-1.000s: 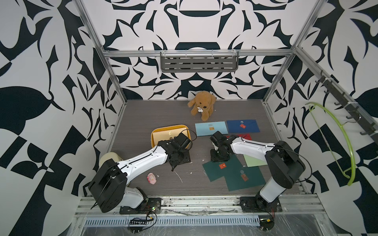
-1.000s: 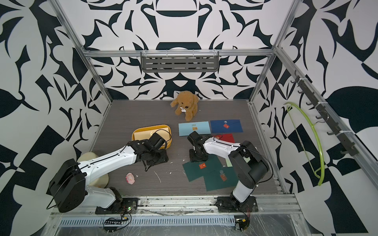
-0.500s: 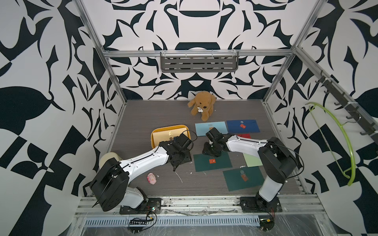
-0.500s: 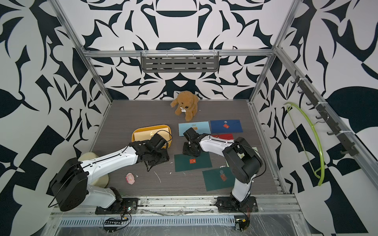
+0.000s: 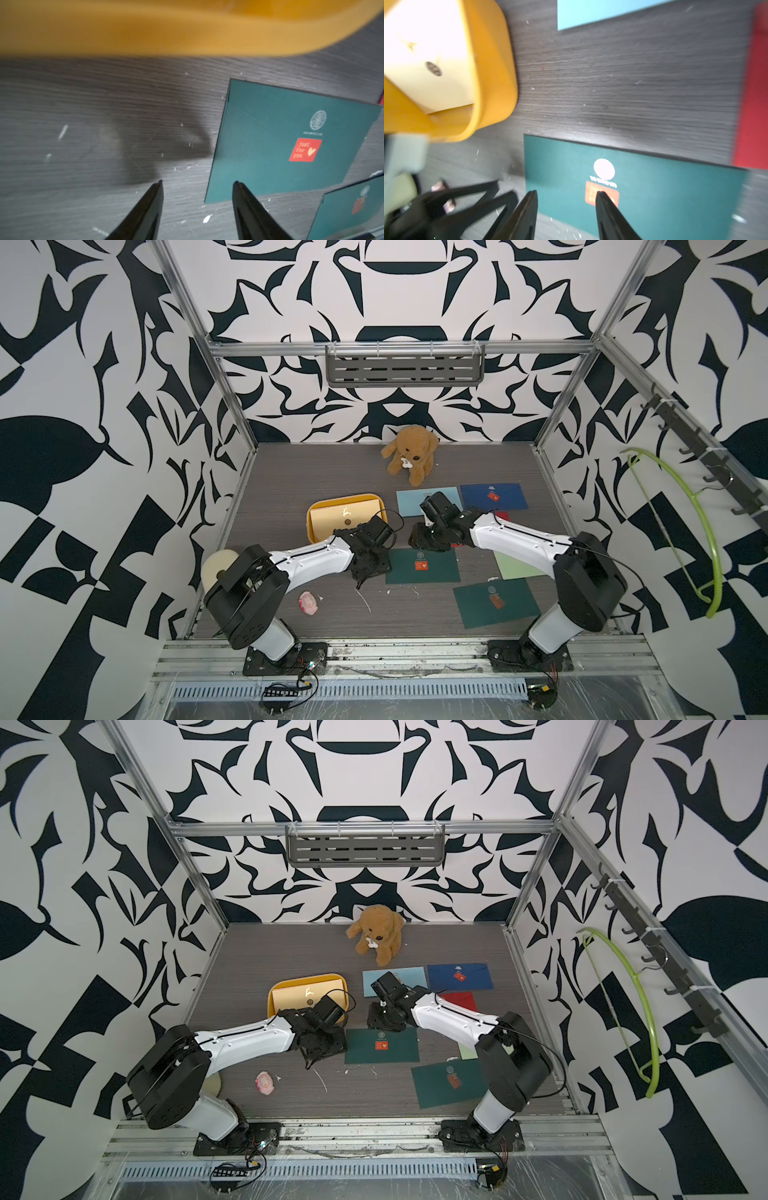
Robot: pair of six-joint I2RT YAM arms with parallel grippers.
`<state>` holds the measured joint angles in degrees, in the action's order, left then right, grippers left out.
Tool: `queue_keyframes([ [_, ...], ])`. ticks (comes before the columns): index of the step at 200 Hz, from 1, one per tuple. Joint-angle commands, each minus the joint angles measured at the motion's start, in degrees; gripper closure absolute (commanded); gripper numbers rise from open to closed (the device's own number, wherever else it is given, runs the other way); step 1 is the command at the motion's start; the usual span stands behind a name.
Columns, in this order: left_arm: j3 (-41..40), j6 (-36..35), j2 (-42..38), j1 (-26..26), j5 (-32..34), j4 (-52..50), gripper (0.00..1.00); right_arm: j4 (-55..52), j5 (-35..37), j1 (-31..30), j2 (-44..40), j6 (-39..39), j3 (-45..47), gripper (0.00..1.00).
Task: Put the sealed envelopes into the storage box
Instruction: Pick up the envelope from the center of the board.
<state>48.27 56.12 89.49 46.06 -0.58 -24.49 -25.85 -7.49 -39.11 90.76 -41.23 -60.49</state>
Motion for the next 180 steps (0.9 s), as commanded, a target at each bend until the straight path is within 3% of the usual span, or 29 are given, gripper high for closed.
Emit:
queue_keyframes([
  [1,-1.6,-0.1,1.2,-0.3,-3.5,3.8,0.41,-6.0,2.4,2.5,-3.6,5.0,4.3,0.48],
  [50,-1.6,0.1,4.1,-0.3,-5.2,5.8,0.42,-4.7,-0.6,9.8,-5.5,8.3,12.5,0.42],
  [103,-2.4,0.3,5.7,-0.3,-5.5,7.0,0.41,-0.9,-3.2,11.1,-3.0,9.5,14.4,0.33],
  [108,-2.6,0.3,5.8,-0.3,-5.6,7.2,0.41,-0.2,-3.9,11.1,-3.0,9.4,14.7,0.25],
  [117,-2.9,0.3,6.0,-0.3,-5.7,7.4,0.41,1.3,-5.5,11.1,-3.0,8.9,15.1,0.22],
  [125,-2.9,0.2,6.2,-0.3,-5.8,7.6,0.41,2.7,-7.1,11.1,-2.7,8.5,15.4,0.12],
  [180,-3.6,-1.4,7.9,-0.4,-6.4,9.2,0.41,4.6,-10.7,10.9,-0.9,7.8,16.2,0.11],
])
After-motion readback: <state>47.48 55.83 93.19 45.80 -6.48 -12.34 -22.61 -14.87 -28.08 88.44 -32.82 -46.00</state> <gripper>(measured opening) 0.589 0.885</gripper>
